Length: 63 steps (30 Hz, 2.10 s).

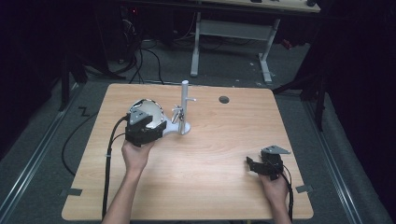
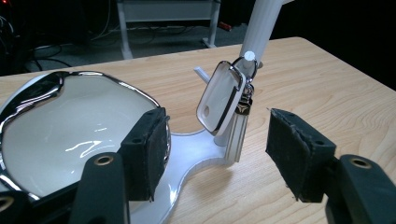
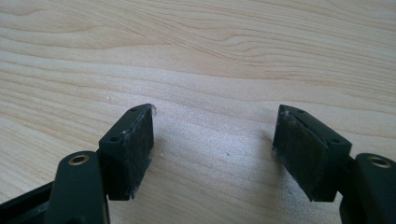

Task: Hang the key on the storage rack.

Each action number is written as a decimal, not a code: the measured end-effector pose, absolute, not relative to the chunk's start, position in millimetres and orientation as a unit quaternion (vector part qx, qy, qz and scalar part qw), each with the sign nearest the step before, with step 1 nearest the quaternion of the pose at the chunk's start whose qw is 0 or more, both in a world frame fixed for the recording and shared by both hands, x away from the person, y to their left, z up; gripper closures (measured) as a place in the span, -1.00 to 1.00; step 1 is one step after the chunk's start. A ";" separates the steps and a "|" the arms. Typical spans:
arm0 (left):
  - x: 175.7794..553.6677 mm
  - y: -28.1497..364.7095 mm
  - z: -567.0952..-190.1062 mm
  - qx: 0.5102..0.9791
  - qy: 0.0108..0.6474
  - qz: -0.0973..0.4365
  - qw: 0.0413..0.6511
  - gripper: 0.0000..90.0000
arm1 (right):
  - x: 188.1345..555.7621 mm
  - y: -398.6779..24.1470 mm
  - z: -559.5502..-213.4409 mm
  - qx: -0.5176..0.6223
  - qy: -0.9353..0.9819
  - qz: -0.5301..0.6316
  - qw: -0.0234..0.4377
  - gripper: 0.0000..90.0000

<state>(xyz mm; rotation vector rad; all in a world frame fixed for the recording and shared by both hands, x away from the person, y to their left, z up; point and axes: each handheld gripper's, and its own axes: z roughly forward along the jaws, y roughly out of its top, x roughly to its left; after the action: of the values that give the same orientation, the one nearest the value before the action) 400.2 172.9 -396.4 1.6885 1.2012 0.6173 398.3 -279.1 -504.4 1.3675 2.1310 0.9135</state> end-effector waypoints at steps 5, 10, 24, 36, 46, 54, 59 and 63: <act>396.8 176.1 -396.1 0.690 0.491 0.251 0.468 -0.15 | 398.4 -279.1 -504.5 0.495 0.772 0.331 0.223 -0.35; 391.1 180.2 -394.5 0.685 0.493 0.251 0.475 -0.15 | 398.4 -279.1 -504.4 0.495 0.772 0.331 0.223 -0.35; 378.8 189.6 -395.6 0.683 0.498 0.245 0.474 -0.15 | 398.4 -279.1 -504.4 0.495 0.772 0.331 0.223 -0.35; 369.2 196.2 -399.6 0.680 0.504 0.243 0.473 -0.15 | 398.3 -279.1 -504.4 0.495 0.772 0.331 0.223 -0.35; 359.3 202.1 -403.4 0.674 0.511 0.239 0.476 -0.15 | 398.4 -279.1 -504.4 0.495 0.772 0.331 0.223 -0.35; 351.6 205.9 -404.9 0.669 0.515 0.241 0.479 -0.15 | 398.4 -279.1 -504.4 0.495 0.772 0.331 0.223 -0.35; 346.6 209.0 -407.2 0.668 0.518 0.241 0.477 -0.15 | 398.4 -279.1 -504.4 0.495 0.772 0.331 0.223 -0.35; 343.4 210.6 -408.4 0.664 0.520 0.242 0.480 -0.15 | 398.4 -279.1 -504.4 0.495 0.772 0.331 0.223 -0.35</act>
<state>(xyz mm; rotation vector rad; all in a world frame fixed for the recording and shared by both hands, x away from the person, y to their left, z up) 343.4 210.6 -408.4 1.6188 1.2687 0.5894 398.4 -279.1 -504.4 1.3669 2.1310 0.9133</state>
